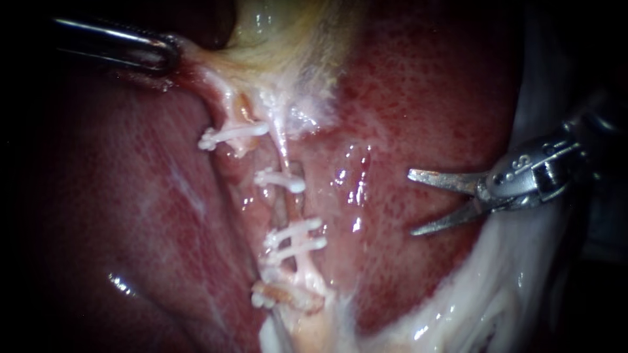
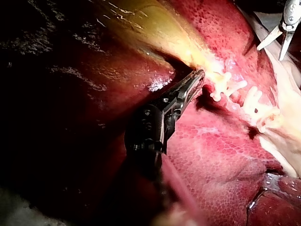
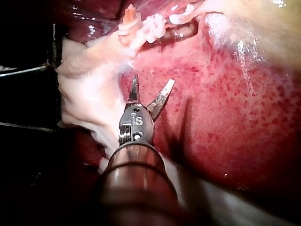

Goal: Go to the cutting position right tube

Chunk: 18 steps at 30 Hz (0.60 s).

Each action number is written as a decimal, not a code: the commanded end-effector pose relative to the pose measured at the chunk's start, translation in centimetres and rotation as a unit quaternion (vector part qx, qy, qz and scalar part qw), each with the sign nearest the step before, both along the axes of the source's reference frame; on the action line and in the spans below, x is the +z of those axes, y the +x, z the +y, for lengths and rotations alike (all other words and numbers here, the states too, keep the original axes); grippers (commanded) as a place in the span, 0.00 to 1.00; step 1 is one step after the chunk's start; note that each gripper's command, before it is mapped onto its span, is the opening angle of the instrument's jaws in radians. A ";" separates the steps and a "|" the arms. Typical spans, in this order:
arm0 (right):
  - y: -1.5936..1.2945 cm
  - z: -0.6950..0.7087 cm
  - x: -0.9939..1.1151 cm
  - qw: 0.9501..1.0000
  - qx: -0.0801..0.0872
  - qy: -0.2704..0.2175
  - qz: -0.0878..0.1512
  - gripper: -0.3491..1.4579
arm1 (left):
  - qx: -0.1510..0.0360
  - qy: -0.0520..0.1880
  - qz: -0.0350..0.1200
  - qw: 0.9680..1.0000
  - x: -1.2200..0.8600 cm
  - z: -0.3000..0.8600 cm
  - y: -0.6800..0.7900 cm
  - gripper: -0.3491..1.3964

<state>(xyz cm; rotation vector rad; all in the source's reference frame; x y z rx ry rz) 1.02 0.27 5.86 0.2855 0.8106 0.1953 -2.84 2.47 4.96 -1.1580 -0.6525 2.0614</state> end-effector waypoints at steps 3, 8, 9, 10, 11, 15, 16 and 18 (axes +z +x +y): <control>0.08 -0.01 0.00 0.999 -0.018 0.025 0.023 0.99 | -0.001 -0.001 0.001 1.000 0.02 -0.02 -0.02 0.00; 0.28 -0.03 0.03 0.996 -0.010 0.075 0.044 0.99 | -0.002 -0.002 0.001 1.000 0.03 -0.03 -0.02 0.00; 0.32 -0.04 0.04 0.995 -0.007 0.086 0.046 0.99 | -0.002 -0.002 0.001 1.000 0.02 -0.03 -0.02 0.00; 0.36 -0.04 0.06 0.994 -0.007 0.093 0.049 0.99 | -0.002 -0.002 0.001 1.000 0.02 -0.03 -0.02 0.00; 0.42 -0.04 0.08 0.993 -0.005 0.107 0.051 0.99 | -0.002 -0.002 0.001 1.000 0.02 -0.03 -0.02 0.00; 0.60 -0.05 0.16 0.989 0.005 0.139 0.058 0.99 | -0.002 -0.002 0.001 1.000 0.02 -0.04 -0.02 0.00; 0.64 -0.05 0.18 0.988 0.006 0.146 0.057 0.99 | -0.002 -0.002 0.001 1.000 0.02 -0.03 -0.02 0.00; 0.74 -0.05 0.25 0.985 0.010 0.160 0.056 0.99 | -0.002 -0.002 0.001 1.000 0.02 -0.04 -0.02 0.00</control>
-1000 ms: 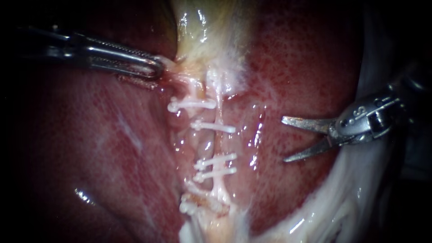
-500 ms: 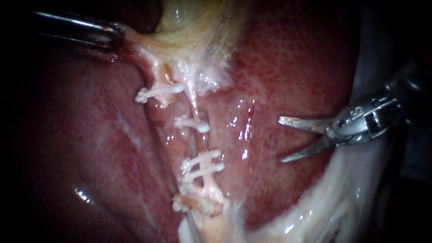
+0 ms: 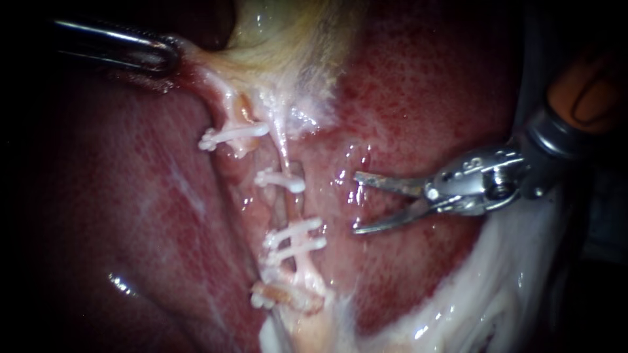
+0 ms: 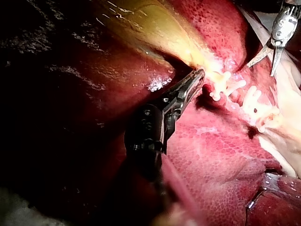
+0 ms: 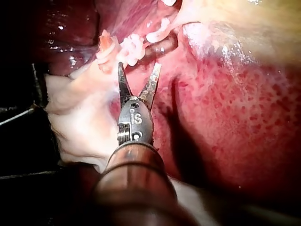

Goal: Go to the cutting position right tube

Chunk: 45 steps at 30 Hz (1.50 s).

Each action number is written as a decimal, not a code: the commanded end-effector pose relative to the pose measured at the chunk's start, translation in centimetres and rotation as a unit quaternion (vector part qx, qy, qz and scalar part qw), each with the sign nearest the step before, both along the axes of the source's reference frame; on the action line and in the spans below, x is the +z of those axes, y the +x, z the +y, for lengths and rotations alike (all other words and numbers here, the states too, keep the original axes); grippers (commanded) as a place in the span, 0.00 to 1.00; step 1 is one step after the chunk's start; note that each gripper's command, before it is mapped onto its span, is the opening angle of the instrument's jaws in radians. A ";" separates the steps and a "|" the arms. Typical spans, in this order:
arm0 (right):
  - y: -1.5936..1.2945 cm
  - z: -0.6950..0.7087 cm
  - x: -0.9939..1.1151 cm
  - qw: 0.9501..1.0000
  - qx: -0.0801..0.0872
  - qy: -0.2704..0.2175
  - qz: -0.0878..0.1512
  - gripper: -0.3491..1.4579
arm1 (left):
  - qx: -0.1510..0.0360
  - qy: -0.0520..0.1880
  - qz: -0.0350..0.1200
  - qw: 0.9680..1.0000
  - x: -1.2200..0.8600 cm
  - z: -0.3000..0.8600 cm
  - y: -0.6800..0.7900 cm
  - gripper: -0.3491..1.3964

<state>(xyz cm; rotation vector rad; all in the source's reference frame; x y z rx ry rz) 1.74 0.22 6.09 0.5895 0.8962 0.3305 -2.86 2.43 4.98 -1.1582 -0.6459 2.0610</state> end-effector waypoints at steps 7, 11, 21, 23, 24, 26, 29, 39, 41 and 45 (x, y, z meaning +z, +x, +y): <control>0.23 -0.06 0.28 0.999 -0.001 0.034 -0.004 0.98 | 0.000 0.000 0.000 1.000 -0.01 -0.01 0.00 0.00; 0.33 -0.11 0.42 0.999 -0.005 0.048 -0.004 0.98 | 0.000 0.000 0.000 1.000 -0.01 -0.01 0.00 0.00; 0.52 -0.18 0.57 0.997 -0.023 0.066 0.012 0.98 | 0.000 0.000 0.000 1.000 -0.01 -0.01 0.00 0.00; 0.55 -0.18 0.57 0.997 -0.023 0.073 0.021 0.98 | 0.000 0.000 0.000 1.000 -0.01 -0.01 0.00 0.00; 0.56 -0.18 0.58 0.997 -0.024 0.076 0.024 0.98 | 0.000 0.000 0.000 1.000 -0.01 -0.01 0.00 0.00; 0.59 -0.17 0.59 0.996 -0.028 0.082 0.034 0.98 | 0.000 0.000 0.000 1.000 -0.01 -0.01 0.00 0.00; 0.63 -0.17 0.62 0.994 -0.032 0.093 0.047 0.97 | 0.000 0.000 0.000 1.000 -0.01 -0.01 0.00 0.00; 0.73 -0.17 0.71 0.983 -0.048 0.129 0.125 0.96 | 0.000 0.000 0.000 1.000 -0.01 -0.01 -0.01 0.00; 0.76 -0.16 0.71 0.978 -0.047 0.142 0.146 0.96 | -0.001 0.000 0.000 1.000 -0.01 -0.01 -0.01 0.00; 0.85 -0.15 0.71 0.972 -0.050 0.157 0.169 0.95 | -0.001 0.000 0.000 1.000 -0.01 -0.01 -0.01 0.00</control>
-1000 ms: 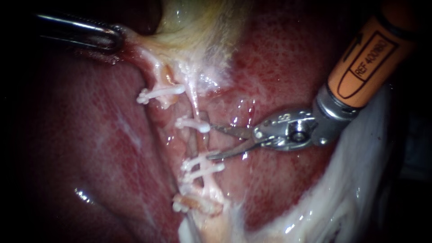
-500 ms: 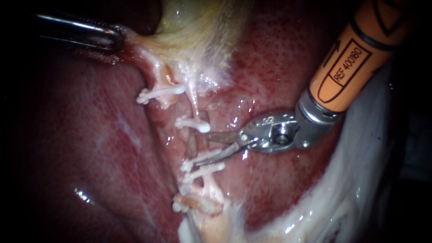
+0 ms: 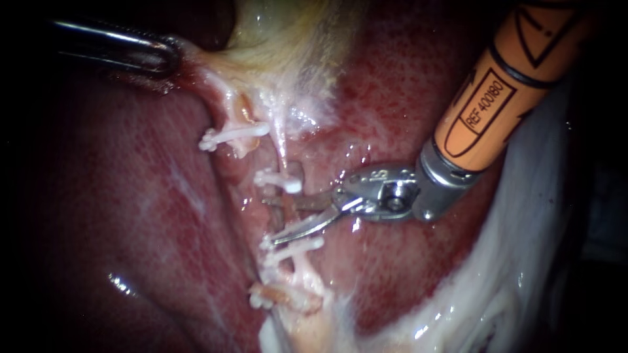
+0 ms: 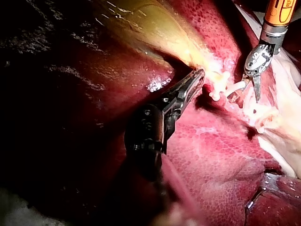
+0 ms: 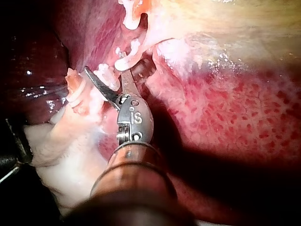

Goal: Go to the cutting position right tube

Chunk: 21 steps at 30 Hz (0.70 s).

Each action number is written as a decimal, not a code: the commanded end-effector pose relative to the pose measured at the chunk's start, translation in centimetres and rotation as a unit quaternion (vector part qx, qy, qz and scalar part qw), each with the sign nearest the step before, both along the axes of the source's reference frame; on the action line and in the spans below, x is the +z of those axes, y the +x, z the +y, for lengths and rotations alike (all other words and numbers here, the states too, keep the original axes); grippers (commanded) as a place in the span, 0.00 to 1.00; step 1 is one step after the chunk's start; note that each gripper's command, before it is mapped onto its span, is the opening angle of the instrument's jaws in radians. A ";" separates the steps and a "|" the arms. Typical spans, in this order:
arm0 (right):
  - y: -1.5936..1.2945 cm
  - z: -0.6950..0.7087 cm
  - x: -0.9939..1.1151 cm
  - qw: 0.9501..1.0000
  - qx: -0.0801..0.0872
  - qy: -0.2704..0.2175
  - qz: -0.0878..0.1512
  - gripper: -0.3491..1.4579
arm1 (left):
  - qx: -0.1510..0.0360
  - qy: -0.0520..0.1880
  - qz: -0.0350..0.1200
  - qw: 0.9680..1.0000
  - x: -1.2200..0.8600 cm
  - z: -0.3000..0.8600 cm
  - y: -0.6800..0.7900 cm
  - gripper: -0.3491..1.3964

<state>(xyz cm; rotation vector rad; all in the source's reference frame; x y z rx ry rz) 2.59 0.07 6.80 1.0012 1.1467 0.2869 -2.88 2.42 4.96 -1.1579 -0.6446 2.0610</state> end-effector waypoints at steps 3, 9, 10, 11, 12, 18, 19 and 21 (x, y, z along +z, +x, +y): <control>0.09 0.01 0.01 1.000 0.001 0.004 0.008 0.94 | 0.000 0.000 0.000 1.000 0.01 0.00 -0.01 0.00; 0.25 0.02 0.02 1.000 0.000 0.007 0.014 0.93 | 0.000 0.000 0.000 1.000 0.01 0.00 -0.01 0.00; 0.27 0.02 0.03 1.000 0.001 0.007 0.015 0.93 | 0.000 0.000 0.000 1.000 0.01 0.00 -0.01 0.00; 0.29 0.02 0.03 1.000 0.001 0.007 0.015 0.93 | 0.000 0.000 0.000 1.000 0.01 0.00 -0.01 0.00; 0.30 0.02 0.03 1.000 0.003 0.007 0.016 0.92 | 0.000 0.000 0.000 1.000 0.01 0.00 -0.01 0.00; 0.39 0.02 0.06 1.000 0.003 0.012 0.020 0.92 | 0.000 0.000 0.000 1.000 0.01 0.00 -0.01 0.00; 0.41 0.02 0.07 1.000 0.002 0.012 0.022 0.92 | 0.000 0.000 0.000 1.000 0.01 0.00 -0.01 0.00; 0.43 0.02 0.07 1.000 -0.003 0.015 0.023 0.91 | 0.000 0.000 0.000 1.000 0.01 0.00 -0.01 0.00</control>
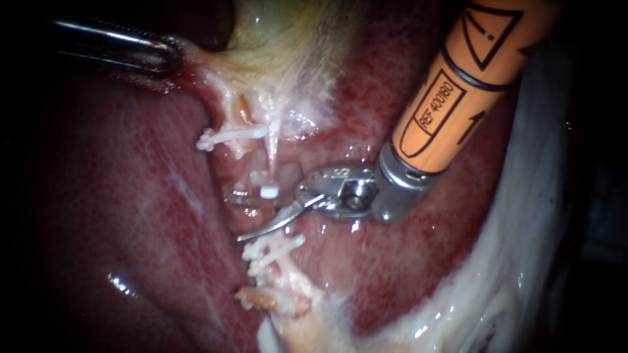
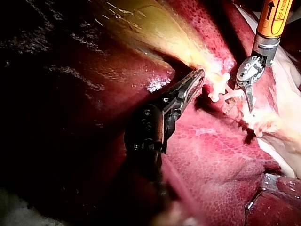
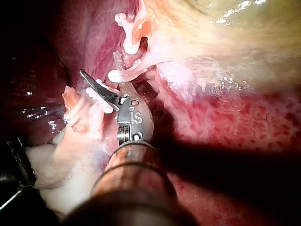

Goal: Go to the cutting position right tube

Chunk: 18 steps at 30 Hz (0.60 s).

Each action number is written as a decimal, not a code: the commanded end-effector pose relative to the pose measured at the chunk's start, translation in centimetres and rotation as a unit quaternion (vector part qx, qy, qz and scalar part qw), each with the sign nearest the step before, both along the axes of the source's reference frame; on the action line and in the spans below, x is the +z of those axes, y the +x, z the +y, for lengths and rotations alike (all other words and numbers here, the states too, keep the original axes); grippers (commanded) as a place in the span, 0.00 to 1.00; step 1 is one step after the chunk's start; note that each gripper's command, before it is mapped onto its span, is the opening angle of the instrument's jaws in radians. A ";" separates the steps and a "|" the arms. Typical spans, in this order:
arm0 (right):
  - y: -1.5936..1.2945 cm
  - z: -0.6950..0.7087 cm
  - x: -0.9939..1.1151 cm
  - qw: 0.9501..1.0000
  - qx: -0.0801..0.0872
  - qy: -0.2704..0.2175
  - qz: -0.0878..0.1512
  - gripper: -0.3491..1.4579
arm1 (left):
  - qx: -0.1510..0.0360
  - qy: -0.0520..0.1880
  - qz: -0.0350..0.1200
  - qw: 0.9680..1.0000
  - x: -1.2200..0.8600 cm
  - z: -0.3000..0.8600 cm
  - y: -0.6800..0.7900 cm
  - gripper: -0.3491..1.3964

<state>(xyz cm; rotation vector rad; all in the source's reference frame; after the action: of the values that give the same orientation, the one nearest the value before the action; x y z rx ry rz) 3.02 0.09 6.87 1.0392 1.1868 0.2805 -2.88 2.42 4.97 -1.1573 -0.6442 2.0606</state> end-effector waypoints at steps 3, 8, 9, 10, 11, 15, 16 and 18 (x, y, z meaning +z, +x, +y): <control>0.03 -0.01 -0.01 1.000 -0.002 0.004 0.000 0.91 | 0.000 0.000 0.000 1.000 0.00 0.00 0.00 0.00; 0.03 -0.03 -0.05 1.000 -0.009 0.027 -0.009 0.91 | 0.000 0.000 0.000 1.000 0.00 0.00 0.00 0.00; 0.02 -0.04 -0.06 0.999 -0.012 0.034 -0.012 0.92 | 0.000 0.000 0.000 1.000 0.00 0.00 0.00 0.00; 0.00 -0.04 -0.07 0.999 -0.017 0.039 -0.012 0.93 | 0.000 0.000 0.000 1.000 0.00 0.00 0.00 0.00; -0.03 -0.04 -0.09 0.999 -0.021 0.043 -0.017 0.93 | 0.000 0.000 0.000 1.000 0.00 0.00 0.00 0.00; -0.18 -0.05 -0.12 0.997 -0.046 0.031 -0.048 0.93 | 0.000 0.000 0.000 1.000 0.00 0.00 0.01 0.00; -0.21 -0.05 -0.13 0.997 -0.048 0.028 -0.052 0.93 | 0.000 0.000 0.000 1.000 0.00 0.00 0.01 0.00; -0.27 -0.05 -0.13 0.996 -0.055 0.031 -0.060 0.93 | 0.000 0.000 0.000 1.000 0.00 0.00 0.01 0.00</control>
<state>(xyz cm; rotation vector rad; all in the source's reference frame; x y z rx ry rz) 2.74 0.04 6.73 1.1227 1.0079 0.2885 -2.87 2.42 4.97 -1.1566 -0.6438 2.0605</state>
